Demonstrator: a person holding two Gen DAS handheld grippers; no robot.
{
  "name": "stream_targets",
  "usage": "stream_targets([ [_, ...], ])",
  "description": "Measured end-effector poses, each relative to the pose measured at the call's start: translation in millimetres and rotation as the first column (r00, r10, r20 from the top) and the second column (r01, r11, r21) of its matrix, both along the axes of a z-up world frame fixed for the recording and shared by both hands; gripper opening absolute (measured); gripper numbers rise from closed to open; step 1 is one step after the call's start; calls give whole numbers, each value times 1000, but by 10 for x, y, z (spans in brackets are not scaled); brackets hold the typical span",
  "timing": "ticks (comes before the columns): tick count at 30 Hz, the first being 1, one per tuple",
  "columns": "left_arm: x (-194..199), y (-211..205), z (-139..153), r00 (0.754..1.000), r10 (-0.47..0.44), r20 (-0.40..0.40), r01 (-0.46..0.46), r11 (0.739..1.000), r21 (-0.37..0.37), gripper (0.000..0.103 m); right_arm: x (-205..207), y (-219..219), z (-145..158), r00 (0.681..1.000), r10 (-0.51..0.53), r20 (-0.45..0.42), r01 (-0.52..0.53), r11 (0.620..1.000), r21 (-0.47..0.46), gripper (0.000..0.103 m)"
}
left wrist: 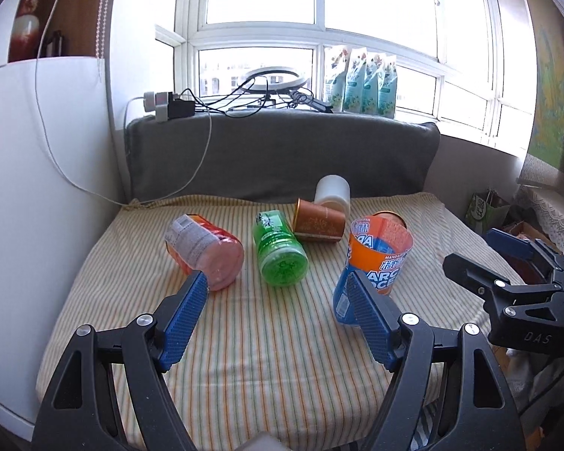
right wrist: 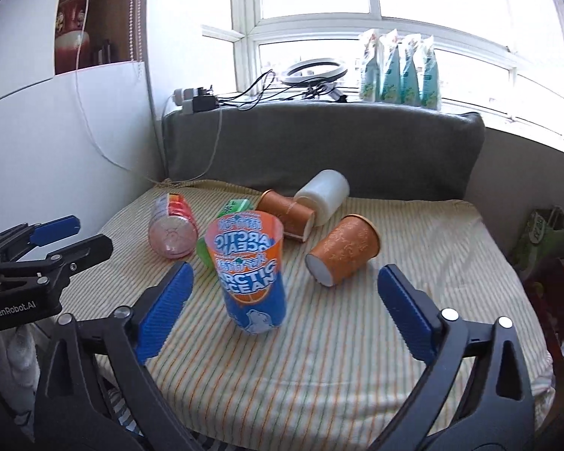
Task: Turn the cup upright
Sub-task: 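Open the right tool and pull it back from the upright can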
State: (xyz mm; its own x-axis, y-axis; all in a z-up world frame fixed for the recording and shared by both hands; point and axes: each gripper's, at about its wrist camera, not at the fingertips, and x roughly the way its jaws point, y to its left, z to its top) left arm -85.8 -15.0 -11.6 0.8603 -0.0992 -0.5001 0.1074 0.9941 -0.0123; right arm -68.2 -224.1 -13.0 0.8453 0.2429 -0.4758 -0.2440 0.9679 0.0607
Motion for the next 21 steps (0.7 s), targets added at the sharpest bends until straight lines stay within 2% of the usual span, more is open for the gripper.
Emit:
stream_targets([
  [7,-106,-100,74,996,-23,81,21,999,28,82,-55,-178,117,992,-124,6,124,992,9,103],
  [10,-110,-113,103,995,-27,91,25,999,24,84,-68,-221,150,988,-154,22,154,988,5,103],
  [21,-61,-95,88,997,-22,75,21,1000,9,85,-49,-255,168,987,-157,34,156,988,7,103],
])
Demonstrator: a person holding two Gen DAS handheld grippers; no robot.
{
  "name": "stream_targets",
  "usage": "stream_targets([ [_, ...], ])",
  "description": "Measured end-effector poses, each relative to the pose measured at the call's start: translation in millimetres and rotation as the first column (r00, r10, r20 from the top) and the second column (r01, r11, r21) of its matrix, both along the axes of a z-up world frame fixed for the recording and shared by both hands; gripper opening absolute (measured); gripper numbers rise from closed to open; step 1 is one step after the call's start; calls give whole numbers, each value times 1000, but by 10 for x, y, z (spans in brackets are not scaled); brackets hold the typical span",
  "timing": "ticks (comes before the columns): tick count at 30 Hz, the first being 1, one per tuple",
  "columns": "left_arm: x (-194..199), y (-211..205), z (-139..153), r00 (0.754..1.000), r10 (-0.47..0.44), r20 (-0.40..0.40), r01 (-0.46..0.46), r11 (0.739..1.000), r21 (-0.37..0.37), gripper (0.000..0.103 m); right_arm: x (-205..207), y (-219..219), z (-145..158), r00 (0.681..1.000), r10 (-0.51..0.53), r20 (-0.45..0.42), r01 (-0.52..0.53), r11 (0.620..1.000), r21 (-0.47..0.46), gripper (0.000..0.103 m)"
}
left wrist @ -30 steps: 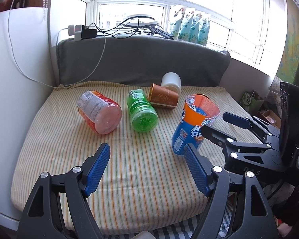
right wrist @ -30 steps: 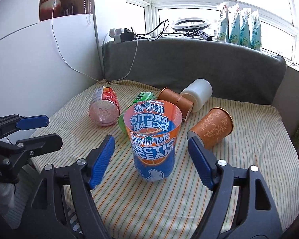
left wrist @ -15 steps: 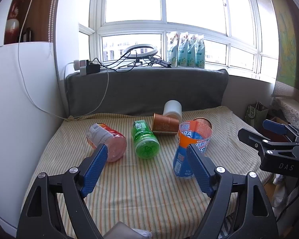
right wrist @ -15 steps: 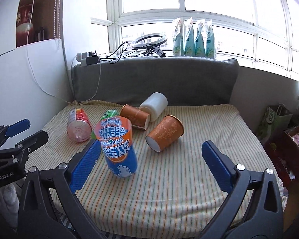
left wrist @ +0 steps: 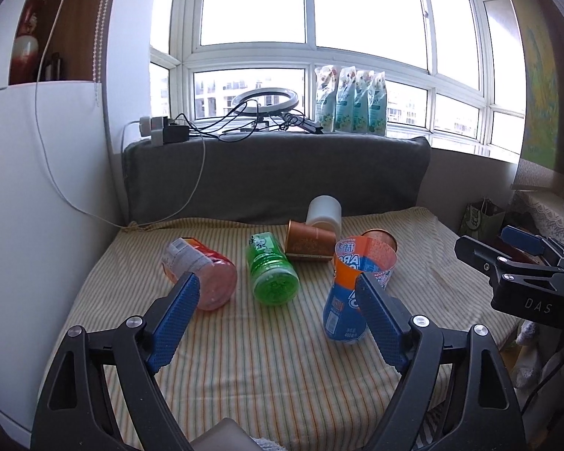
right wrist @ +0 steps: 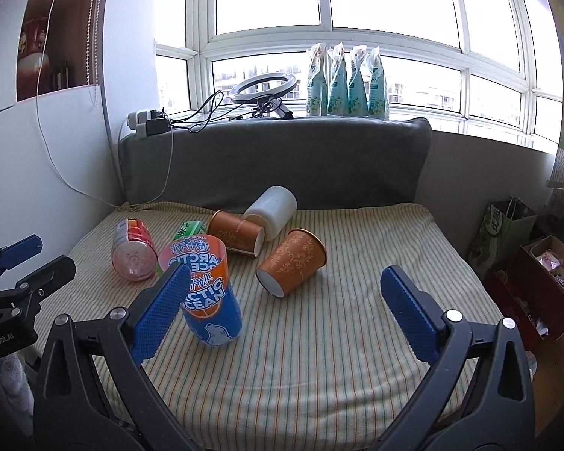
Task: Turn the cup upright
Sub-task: 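Open the right tool and pull it back from the upright can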
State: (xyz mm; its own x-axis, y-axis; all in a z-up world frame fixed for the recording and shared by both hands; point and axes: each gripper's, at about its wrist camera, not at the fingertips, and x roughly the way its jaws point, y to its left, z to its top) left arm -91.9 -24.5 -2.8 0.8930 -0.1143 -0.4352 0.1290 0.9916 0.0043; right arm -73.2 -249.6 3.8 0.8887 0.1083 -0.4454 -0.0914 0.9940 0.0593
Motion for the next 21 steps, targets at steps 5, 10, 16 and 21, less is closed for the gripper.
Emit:
stream_targets([
  [5,5,16,8,1000,8,3,-8,1000,-3,85,0,1,2,1000,-2,1,2,1000,-2,103],
  [10,9,25,11,1000,9,6,-9,1000,-2,85,7,0,7,1000,-6,2,6,1000,-3,103],
  [16,24,24,9,1000,15,1,-15,1000,-2,85,11,2,5,1000,-4,2,4,1000,-3,103],
  [21,45,25,1,1000,14,-4,-14,1000,2,85,9,7,5,1000,-5,1,5,1000,-3,103],
])
